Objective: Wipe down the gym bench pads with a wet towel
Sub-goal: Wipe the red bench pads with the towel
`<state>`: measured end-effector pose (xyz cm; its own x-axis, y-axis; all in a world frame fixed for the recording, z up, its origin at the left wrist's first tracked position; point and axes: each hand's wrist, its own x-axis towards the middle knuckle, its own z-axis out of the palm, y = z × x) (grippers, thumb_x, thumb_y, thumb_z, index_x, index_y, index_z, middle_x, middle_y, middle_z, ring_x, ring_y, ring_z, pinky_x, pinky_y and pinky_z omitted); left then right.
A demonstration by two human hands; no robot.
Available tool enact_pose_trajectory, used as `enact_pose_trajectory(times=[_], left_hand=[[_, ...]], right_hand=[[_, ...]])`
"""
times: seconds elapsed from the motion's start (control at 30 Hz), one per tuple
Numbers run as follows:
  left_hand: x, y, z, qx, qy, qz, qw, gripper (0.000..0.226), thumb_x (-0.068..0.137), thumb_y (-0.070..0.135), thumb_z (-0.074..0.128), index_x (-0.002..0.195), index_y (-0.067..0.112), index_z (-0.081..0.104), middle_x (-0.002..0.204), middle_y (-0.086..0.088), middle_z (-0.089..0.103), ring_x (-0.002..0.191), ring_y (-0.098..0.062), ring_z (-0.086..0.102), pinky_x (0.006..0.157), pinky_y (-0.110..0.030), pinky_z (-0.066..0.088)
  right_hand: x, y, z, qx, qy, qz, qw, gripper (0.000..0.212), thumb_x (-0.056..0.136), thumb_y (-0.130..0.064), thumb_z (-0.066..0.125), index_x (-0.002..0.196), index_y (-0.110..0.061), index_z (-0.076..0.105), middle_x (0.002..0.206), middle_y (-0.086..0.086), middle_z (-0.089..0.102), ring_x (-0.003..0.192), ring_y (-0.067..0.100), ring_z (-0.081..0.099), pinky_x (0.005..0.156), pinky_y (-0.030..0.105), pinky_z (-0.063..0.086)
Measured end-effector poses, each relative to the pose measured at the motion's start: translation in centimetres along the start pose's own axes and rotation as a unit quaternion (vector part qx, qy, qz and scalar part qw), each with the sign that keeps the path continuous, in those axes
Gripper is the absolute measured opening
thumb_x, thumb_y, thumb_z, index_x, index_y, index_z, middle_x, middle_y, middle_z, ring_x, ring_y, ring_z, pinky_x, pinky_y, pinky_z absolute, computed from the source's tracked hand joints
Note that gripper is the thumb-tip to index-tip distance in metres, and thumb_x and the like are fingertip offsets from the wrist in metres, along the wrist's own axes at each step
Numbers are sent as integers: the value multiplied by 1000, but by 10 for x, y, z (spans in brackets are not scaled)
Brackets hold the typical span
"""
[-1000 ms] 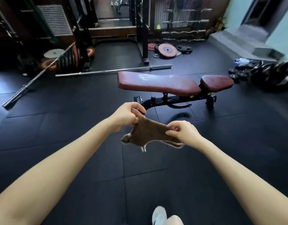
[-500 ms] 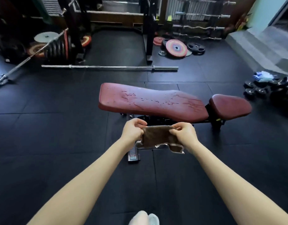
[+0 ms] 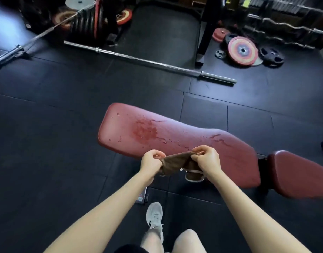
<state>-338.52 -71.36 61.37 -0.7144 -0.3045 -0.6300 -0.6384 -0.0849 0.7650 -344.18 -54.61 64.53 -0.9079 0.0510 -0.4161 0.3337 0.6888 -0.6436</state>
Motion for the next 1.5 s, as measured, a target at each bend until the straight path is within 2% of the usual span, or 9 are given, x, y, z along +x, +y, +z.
enact_pose_trajectory(times=[0.2,0.4,0.5,0.6,0.8,0.93,1.27,1.37,1.5], left_hand=[[71,27,25,-142,65,-108,982,38,81,-19,35,80,11,57,86,-8,59,80,-22,59,65,-33,55],[124,24,18,-207,233,-127,942,36,79,-19,40,79,11,58,88,-13,62,81,-26,60,69,-36,54],[139,13,11,-176,318,-118,924,32,80,-13,48,84,16,62,95,-10,66,89,-26,62,79,-39,53],[145,1,3,-148,392,-101,902,32,80,-10,49,91,16,63,99,-5,66,90,-19,60,72,-27,47],[148,-24,-14,-134,520,-57,842,37,80,-11,43,89,19,64,94,4,65,93,-14,60,86,-26,47],[151,-45,-21,-145,550,-22,822,36,81,-10,45,89,18,65,92,8,64,91,-9,60,85,-24,47],[154,-78,-61,-165,631,12,758,37,79,-10,43,91,20,63,102,2,63,97,-10,57,90,-28,47],[154,-81,-71,-168,619,6,767,39,80,-9,43,94,22,62,104,4,62,98,-9,57,94,-34,47],[153,-82,-76,-236,551,-32,800,40,92,9,45,127,27,50,122,6,57,109,-9,53,99,-31,41]], right_hand=[[111,-48,9,-94,-37,-60,993,16,79,-11,65,84,-26,65,83,-4,64,84,19,60,68,25,40],[181,-76,76,-117,-152,-152,970,28,87,-6,56,110,-20,65,107,-1,69,102,21,61,76,24,41],[198,-62,107,-167,-209,-282,921,41,86,-16,64,126,-18,56,125,3,61,118,26,53,99,37,42],[209,-37,126,-245,-168,-425,855,59,83,-43,63,136,-23,48,143,14,46,133,36,39,112,58,24],[219,-5,172,-331,-187,-551,743,76,75,-82,36,141,-42,37,155,15,26,141,45,21,106,68,19],[232,7,203,-307,-190,-596,717,67,81,-79,35,139,-45,38,157,13,19,144,44,8,108,71,14],[204,-81,297,-242,-123,-713,647,47,92,-61,36,135,-44,46,155,10,29,143,43,15,109,68,11],[197,-70,293,-231,-124,-709,655,44,94,-55,38,135,-42,47,155,10,29,144,40,16,111,66,13],[192,22,237,-243,-165,-740,605,44,91,-50,50,134,-40,49,153,11,31,142,42,20,105,68,21]])
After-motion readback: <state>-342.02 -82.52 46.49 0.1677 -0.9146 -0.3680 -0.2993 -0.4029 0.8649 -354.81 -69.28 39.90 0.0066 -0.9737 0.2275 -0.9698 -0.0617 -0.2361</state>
